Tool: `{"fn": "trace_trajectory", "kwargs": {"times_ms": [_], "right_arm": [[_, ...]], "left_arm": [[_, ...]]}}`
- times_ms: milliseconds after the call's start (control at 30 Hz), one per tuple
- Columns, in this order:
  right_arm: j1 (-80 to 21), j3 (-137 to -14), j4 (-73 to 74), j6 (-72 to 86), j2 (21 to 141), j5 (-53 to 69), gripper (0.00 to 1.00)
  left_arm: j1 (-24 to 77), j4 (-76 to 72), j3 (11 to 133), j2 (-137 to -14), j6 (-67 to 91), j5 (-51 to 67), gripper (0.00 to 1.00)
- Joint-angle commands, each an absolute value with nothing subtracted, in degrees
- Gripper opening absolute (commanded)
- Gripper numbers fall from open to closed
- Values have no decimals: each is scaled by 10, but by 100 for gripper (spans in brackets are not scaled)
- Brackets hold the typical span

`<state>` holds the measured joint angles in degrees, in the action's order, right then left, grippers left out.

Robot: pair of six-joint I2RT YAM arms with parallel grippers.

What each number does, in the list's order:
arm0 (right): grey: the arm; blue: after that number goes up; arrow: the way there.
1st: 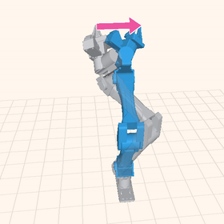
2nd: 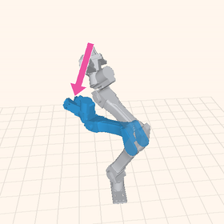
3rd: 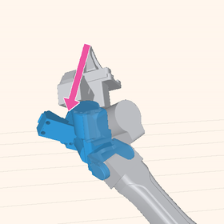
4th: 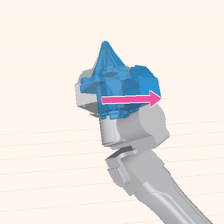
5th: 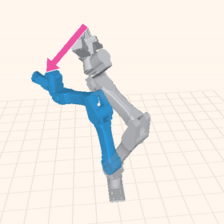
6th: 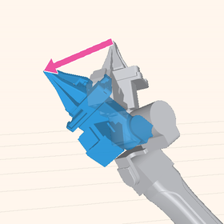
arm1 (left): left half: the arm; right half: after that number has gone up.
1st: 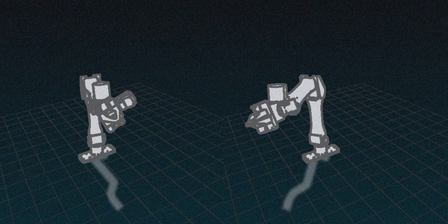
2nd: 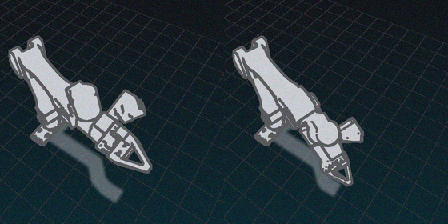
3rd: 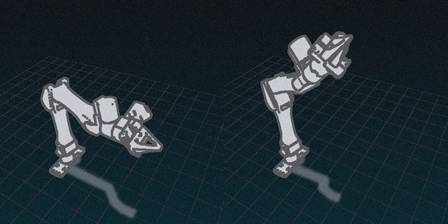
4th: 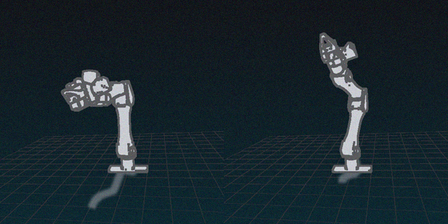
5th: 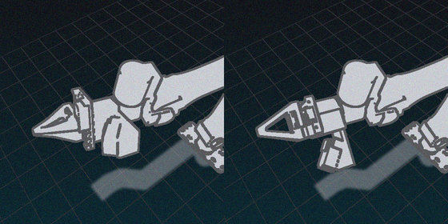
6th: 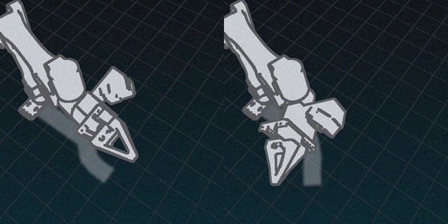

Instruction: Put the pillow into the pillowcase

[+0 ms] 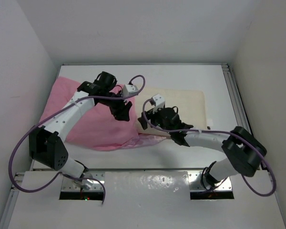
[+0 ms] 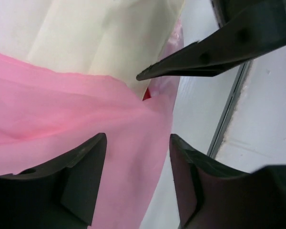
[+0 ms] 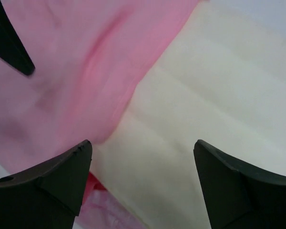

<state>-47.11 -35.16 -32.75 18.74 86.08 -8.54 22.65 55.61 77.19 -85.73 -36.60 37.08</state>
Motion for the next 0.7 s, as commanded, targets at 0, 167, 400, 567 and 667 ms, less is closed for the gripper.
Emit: {"fn": "trace_trajectory", "kwargs": {"times_ms": [0, 167, 400, 567, 667], "right_arm": [[-450, -357, -392, 194, 802, -82, 86], [-420, -358, -295, 185, 743, -77, 99], [-321, -416, -102, 238, 715, -243, 99], [-199, -425, -63, 288, 720, -163, 99], [-150, -427, -43, 292, 737, -146, 99]], "left_arm": [[231, 515, 813, -853, -338, 384, 55], [232, 426, 850, -872, -223, 258, 68], [232, 370, 941, -1018, -105, 58, 79], [248, 354, 1016, -1114, -108, -17, 80], [250, 372, 1055, -1163, -112, -55, 70]]}}
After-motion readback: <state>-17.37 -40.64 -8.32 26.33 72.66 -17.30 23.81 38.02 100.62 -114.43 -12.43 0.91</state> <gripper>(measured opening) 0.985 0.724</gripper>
